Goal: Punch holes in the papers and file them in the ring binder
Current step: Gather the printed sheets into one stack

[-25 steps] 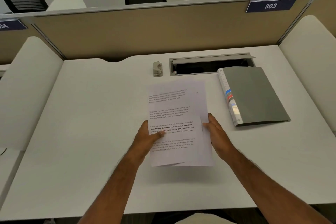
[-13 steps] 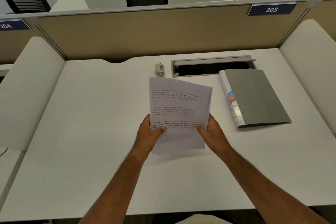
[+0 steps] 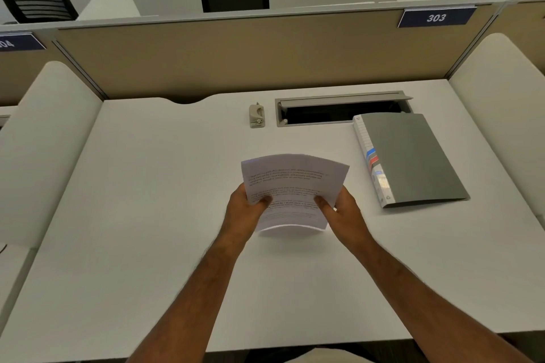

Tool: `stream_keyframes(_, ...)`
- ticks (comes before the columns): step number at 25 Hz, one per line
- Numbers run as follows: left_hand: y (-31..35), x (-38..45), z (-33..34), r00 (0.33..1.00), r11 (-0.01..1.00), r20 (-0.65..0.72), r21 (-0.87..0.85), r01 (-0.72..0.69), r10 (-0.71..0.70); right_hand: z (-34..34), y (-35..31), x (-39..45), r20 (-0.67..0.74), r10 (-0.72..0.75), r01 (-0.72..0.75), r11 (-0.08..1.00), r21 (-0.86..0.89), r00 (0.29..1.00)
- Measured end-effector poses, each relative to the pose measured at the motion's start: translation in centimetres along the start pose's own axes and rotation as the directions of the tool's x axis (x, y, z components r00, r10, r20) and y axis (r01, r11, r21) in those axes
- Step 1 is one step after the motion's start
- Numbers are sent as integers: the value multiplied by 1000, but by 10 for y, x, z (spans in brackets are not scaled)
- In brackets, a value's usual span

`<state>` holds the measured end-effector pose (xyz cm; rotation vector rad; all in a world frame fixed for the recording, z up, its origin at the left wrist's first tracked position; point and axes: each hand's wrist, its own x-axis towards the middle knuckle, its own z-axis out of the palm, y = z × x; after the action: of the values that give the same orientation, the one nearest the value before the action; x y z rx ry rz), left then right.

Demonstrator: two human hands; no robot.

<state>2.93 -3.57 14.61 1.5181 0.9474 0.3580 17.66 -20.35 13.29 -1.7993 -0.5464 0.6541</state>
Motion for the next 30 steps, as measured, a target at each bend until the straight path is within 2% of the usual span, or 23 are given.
stream_keyframes(8,3,-3,-5,993,993,-26,-26,-114,113,-7,-1,1,-46,9,-8,1000,25,999)
stream_keyframes(15,5,1,1,997,997,-18,-12,-71,71,-5,-6,3,-33,6,-5,1000,12,999)
stream_keyframes(19,2,2,2,997,998,44,-17,-57,58,-7,-1,4,-4,34,-34,999,17,999)
stream_keyframes(25,-6,4,5,999,1000,41,3,-31,30,-9,5,8,57,57,-56,998,-25,997)
stream_keyframes(30,-19,7,8,998,999,64,23,22,-23,-8,15,10,65,66,-66,998,8,996)
